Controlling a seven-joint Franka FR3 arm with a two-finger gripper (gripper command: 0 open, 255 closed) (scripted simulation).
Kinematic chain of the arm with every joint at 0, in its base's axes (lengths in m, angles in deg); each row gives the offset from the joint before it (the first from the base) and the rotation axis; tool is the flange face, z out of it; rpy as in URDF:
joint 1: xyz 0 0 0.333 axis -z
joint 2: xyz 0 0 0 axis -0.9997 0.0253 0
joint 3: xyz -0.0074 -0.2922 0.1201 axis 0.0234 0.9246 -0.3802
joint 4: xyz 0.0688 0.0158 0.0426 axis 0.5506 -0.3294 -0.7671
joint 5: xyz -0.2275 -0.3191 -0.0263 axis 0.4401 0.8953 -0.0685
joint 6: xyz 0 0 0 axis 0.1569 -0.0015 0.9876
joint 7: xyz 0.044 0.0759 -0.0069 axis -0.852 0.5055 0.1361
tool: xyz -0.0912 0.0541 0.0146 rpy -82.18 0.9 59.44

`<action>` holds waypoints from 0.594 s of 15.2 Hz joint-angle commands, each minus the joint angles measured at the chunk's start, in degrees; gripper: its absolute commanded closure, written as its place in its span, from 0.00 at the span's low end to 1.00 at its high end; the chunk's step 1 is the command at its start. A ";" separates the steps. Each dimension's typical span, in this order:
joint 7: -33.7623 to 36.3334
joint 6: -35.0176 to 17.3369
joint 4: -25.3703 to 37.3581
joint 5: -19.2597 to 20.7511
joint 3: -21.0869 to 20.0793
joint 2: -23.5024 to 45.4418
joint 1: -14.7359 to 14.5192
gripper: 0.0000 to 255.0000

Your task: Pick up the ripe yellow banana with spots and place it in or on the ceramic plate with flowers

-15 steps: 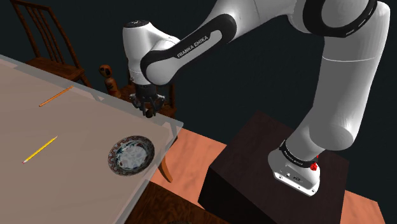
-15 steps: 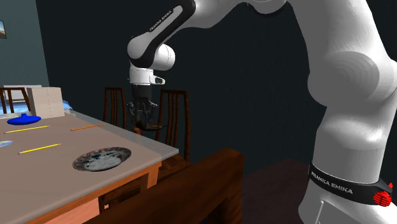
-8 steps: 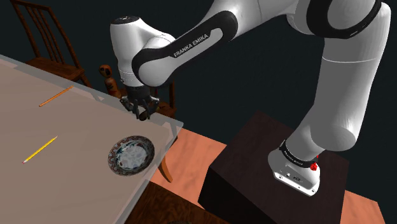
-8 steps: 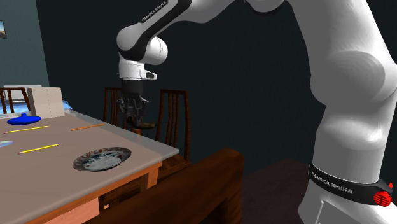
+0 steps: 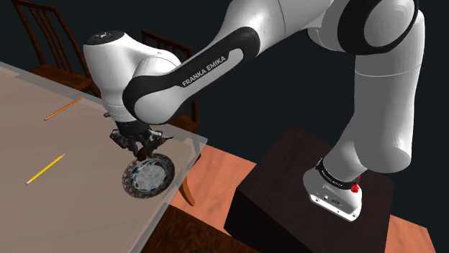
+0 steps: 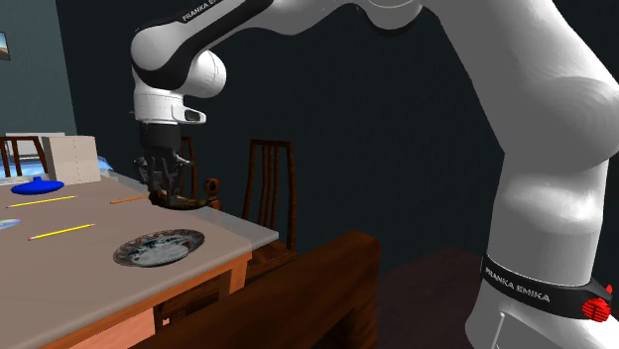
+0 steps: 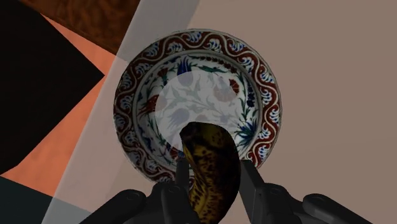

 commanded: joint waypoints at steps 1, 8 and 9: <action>2.72 1.56 3.71 1.04 0.02 2.28 -3.02 1.00; 4.21 -1.43 3.46 2.58 0.92 5.23 -4.52 1.00; 4.31 -1.98 3.27 2.79 1.07 5.62 -4.61 1.00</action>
